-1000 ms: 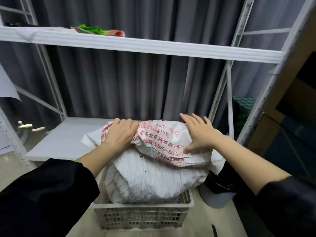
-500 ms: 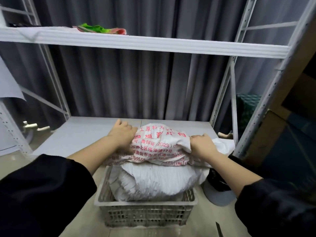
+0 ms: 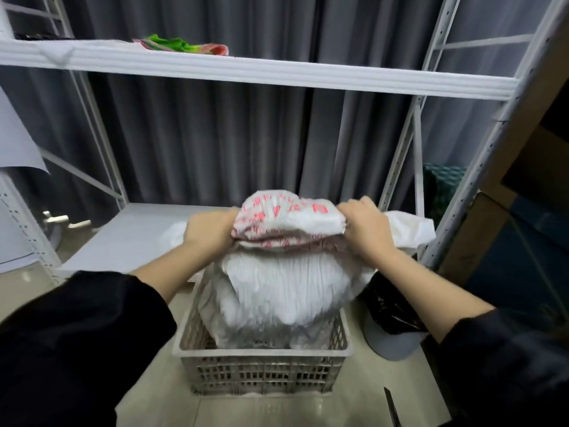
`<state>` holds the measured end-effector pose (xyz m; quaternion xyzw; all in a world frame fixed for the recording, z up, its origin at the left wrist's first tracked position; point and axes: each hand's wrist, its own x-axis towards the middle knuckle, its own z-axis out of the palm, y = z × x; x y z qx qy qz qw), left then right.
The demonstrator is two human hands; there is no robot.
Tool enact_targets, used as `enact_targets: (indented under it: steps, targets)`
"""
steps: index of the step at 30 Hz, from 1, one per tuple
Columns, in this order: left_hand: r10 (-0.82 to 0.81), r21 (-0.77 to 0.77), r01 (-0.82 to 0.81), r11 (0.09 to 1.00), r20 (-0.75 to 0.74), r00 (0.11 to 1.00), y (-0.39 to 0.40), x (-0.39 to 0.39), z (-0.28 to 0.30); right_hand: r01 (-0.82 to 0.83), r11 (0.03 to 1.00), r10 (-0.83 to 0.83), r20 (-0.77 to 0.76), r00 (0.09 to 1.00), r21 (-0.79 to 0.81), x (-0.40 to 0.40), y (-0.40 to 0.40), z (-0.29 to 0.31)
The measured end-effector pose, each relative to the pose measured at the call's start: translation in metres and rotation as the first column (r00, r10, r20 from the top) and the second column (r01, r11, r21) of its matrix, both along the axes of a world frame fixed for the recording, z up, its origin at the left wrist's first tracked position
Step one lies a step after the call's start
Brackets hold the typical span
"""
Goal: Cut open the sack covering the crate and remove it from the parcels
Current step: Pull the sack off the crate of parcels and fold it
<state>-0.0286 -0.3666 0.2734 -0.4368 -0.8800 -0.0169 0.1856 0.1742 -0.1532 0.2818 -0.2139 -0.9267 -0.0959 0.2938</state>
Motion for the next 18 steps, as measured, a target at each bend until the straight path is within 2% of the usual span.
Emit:
enact_targets:
  steps: [2, 7, 9, 12, 13, 15, 16, 18]
  targets:
    - [-0.012, 0.056, 0.017, 0.998, -0.082, 0.997, -0.003, -0.007, 0.027, -0.006, 0.998, 0.007, -0.012, 1.000, 0.059, -0.005, -0.004, 0.032]
    - [0.031, 0.117, -0.017, 0.993, -0.120, 0.992, -0.013, -0.008, 0.084, 0.005, 0.994, 0.001, -0.061, 0.998, 0.110, -0.011, -0.004, 0.090]
    - [0.060, 0.111, -0.050, 0.993, -0.088, 0.994, -0.016, -0.004, 0.088, 0.009, 0.995, -0.001, -0.074, 0.997, 0.103, -0.010, -0.005, 0.092]
    - [0.075, 0.002, -0.075, 0.997, -0.020, 0.997, -0.017, -0.002, 0.087, -0.013, 0.990, 0.001, 0.089, 0.996, 0.141, -0.011, -0.010, 0.087]
    - [0.057, 0.055, -0.055, 0.997, -0.038, 0.998, -0.018, -0.004, 0.090, -0.011, 0.986, 0.002, 0.056, 0.998, 0.168, -0.012, -0.008, 0.088]
    - [0.030, 0.239, 0.002, 0.971, -0.129, 0.991, -0.018, -0.007, 0.100, 0.035, 0.976, -0.007, -0.132, 0.991, 0.215, -0.011, -0.004, 0.100]
    - [0.038, 0.272, 0.004, 0.962, -0.147, 0.988, -0.020, -0.006, 0.101, 0.047, 0.975, -0.007, -0.180, 0.984, 0.217, -0.010, -0.005, 0.101]
    - [0.023, 0.179, 0.001, 0.984, -0.133, 0.991, -0.023, -0.001, 0.091, -0.016, 0.971, 0.037, -0.083, 0.996, 0.240, -0.008, -0.008, 0.087]
